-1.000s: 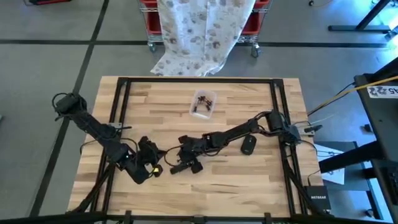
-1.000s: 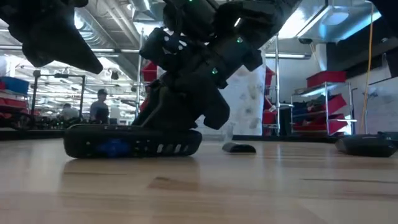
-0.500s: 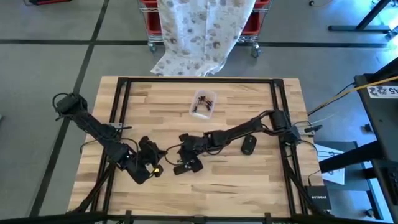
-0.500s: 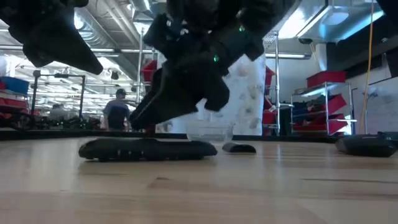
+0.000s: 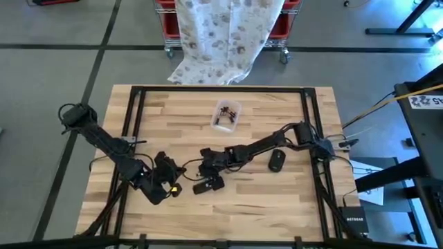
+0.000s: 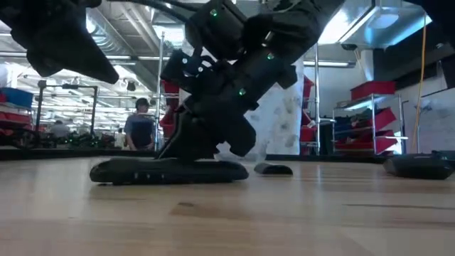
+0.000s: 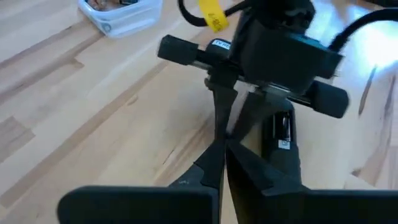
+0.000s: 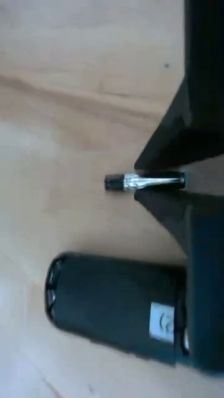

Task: Insert battery
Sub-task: Insert the white battery into the remote control

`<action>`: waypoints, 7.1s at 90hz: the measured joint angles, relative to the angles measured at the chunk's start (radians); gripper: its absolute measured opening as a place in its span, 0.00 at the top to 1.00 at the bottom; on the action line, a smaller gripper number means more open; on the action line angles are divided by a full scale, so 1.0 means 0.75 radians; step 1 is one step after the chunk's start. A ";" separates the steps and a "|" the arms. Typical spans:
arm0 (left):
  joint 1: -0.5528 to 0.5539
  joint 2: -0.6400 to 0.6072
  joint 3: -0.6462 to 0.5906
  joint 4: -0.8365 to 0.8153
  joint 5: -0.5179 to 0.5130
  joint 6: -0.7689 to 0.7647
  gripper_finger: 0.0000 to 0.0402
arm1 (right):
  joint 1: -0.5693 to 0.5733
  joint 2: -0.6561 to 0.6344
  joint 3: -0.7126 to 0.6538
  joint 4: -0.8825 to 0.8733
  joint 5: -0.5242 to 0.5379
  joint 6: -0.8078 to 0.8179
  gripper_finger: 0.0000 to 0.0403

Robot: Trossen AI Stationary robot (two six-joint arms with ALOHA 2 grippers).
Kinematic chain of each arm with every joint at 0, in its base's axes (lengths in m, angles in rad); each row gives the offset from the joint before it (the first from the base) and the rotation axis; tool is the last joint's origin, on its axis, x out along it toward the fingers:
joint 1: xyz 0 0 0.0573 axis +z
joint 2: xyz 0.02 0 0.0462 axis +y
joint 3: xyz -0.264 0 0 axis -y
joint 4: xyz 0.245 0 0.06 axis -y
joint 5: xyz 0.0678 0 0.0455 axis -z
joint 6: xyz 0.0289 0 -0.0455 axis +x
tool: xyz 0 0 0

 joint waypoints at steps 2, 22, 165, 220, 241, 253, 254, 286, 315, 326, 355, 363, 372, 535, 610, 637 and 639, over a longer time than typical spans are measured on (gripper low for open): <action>0.000 0.000 0.000 -0.001 0.000 -0.002 1.00 | -0.001 0.000 0.000 -0.001 0.022 0.001 0.96; -0.007 0.000 0.000 0.007 -0.031 0.048 1.00 | 0.032 -0.031 -0.007 -0.014 0.170 0.058 0.98; 1.157 0.126 -0.140 -0.980 0.391 -0.037 0.89 | 0.335 -0.216 -0.102 -0.048 0.438 0.340 1.00; 1.622 0.430 -0.188 -0.856 0.341 0.360 1.00 | 0.341 -0.216 -0.102 -0.040 0.429 0.345 1.00; 1.528 0.510 -0.148 -0.907 0.382 0.286 1.00 | 0.350 -0.216 -0.101 -0.043 0.418 0.345 1.00; 1.422 0.438 -0.085 -0.872 0.502 0.297 1.00 | 0.350 -0.216 -0.101 -0.046 0.417 0.342 1.00; 1.415 0.431 -0.081 -0.874 0.509 0.296 1.00 | 0.350 -0.216 -0.101 -0.046 0.417 0.341 1.00; 1.306 0.415 -0.049 -1.080 0.526 0.210 1.00 | 0.349 -0.216 -0.101 -0.047 0.416 0.341 1.00; 1.299 0.413 -0.112 -0.813 0.455 0.430 1.00 | 0.349 -0.216 -0.101 -0.039 0.416 0.342 1.00; 1.293 0.408 -0.126 -0.722 0.455 0.465 1.00 | 0.357 -0.216 -0.101 -0.040 0.399 0.354 1.00; 1.068 0.408 -0.088 -0.734 0.490 0.379 1.00 | 0.364 -0.216 -0.101 -0.042 0.405 0.339 1.00; 0.967 0.376 -0.052 -0.772 0.524 0.268 1.00 | 0.344 -0.217 -0.096 -0.046 0.408 0.295 1.00; 0.861 0.262 -0.031 -0.813 0.519 0.181 1.00 | 0.294 -0.228 -0.068 -0.045 0.385 0.258 0.98; -0.200 0.289 0.169 -0.759 0.412 -0.649 1.00 | 0.220 -0.126 -0.008 0.222 0.180 0.352 0.52; -0.317 0.303 0.174 -0.617 0.218 -0.741 1.00 | -0.483 -0.046 -0.008 -0.027 0.151 0.290 0.56; -0.321 0.316 0.174 -0.589 0.220 -0.738 1.00 | -0.479 -0.057 -0.008 -0.074 0.184 0.275 0.70; -0.320 0.316 0.174 -0.588 0.224 -0.738 1.00 | -0.480 -0.059 -0.008 -0.074 0.185 0.275 0.70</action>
